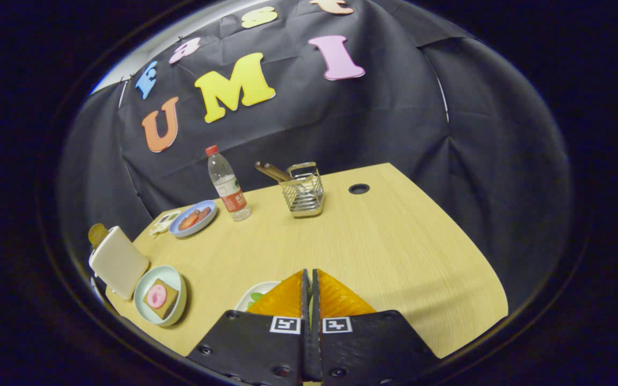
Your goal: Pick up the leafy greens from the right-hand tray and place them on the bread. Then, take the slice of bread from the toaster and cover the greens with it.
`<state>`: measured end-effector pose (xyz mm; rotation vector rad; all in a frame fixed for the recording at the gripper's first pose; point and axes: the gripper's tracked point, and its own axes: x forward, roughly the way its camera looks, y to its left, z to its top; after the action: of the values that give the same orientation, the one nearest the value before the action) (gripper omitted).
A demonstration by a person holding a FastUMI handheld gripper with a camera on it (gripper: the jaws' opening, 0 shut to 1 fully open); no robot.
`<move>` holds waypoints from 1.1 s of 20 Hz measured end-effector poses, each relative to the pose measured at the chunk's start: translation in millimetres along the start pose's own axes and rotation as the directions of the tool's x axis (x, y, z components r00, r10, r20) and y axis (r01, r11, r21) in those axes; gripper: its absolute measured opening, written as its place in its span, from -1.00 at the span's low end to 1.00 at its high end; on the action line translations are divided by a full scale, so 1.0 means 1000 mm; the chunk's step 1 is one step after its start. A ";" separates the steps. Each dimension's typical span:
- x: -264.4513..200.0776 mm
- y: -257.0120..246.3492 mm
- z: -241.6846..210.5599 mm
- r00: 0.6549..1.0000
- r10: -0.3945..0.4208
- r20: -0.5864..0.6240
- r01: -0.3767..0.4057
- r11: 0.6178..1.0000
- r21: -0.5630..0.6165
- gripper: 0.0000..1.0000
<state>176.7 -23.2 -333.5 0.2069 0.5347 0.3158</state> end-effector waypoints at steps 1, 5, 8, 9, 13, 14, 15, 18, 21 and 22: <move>-0.005 0.005 0.006 1.000 0.003 0.007 -0.003 1.000 -0.003 -0.99; -0.023 0.028 0.031 0.999 0.011 0.034 -0.009 0.999 -0.041 -0.99; -0.033 0.041 0.046 0.999 -0.005 0.047 0.008 0.997 -0.081 -0.99; -0.038 0.046 0.053 0.998 -0.007 0.055 0.012 0.995 -0.095 -0.99; -0.056 0.073 0.072 0.997 -0.007 0.081 0.018 0.990 -0.138 -0.99; -0.057 0.081 0.074 0.997 -0.005 0.083 0.017 0.989 -0.146 -0.99; -0.058 0.093 0.077 0.997 -0.003 0.083 0.016 0.988 -0.154 -0.99; -0.057 0.134 0.078 0.997 0.015 0.075 -0.003 0.987 -0.158 -0.99; -0.059 0.190 0.073 0.996 0.054 0.072 -0.040 0.982 -0.183 -1.00; -0.058 0.209 0.066 0.996 0.070 0.062 -0.057 0.981 -0.186 -1.00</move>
<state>114.4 143.6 -193.5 0.0555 0.4286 0.4171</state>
